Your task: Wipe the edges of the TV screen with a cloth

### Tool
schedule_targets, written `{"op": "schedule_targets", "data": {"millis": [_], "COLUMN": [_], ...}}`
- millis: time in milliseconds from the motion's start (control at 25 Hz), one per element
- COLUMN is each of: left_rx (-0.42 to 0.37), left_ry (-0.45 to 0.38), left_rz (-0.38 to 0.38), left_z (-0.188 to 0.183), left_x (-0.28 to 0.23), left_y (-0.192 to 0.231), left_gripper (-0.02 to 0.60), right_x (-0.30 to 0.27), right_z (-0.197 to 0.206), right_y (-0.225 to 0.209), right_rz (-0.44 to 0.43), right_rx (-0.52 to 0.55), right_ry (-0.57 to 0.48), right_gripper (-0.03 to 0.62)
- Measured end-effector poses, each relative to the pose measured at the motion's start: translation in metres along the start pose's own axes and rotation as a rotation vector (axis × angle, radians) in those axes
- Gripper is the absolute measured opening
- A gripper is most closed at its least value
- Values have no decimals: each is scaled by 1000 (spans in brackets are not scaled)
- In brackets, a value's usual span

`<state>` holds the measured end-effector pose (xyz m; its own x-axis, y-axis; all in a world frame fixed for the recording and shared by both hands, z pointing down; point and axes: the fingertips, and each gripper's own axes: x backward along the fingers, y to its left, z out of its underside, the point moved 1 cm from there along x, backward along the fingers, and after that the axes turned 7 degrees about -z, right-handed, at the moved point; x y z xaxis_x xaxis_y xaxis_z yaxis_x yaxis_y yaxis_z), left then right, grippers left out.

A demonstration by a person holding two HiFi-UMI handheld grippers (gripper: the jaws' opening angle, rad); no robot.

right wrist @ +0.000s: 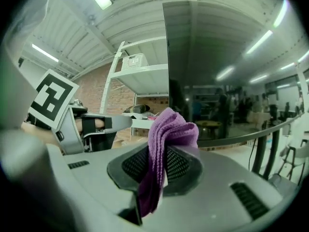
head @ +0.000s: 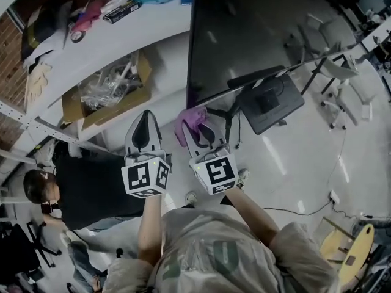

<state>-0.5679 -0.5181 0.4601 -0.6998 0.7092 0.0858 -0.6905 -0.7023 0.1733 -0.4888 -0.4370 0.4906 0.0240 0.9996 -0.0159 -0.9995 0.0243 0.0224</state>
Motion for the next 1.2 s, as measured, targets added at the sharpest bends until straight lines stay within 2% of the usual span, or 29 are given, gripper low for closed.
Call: {"op": "schedule_targets", "data": {"millis": [240,440,640,880,1040,1200], "left_rx": [-15,-1,-35,-100,-115,-120], "left_ry": [-37,-70,-55,-52,-87,-115], "left_rz": [52,56,27,-8,12,57], "left_z": [-17,-34,-47,-71,-96,-117], "left_x": [11,15,21,23,19,12], "left_y": [4,5,10,14,5,-7], "left_gripper": [15,15,15,15,15,15], "right_x": [-4,-11,-12,-7,-1,-1], "right_z": [-28,-54,-73,-104,-144,-188], "right_y": [10,0,1,1,-1,1], "right_rz": [68,144,147,155,158,182], "right_rx": [69,47,29,65,68,140], "right_ry": [-50,-64,-83,-107,-162,-212], "right_gripper": [62,61,63,61,62,61]}}
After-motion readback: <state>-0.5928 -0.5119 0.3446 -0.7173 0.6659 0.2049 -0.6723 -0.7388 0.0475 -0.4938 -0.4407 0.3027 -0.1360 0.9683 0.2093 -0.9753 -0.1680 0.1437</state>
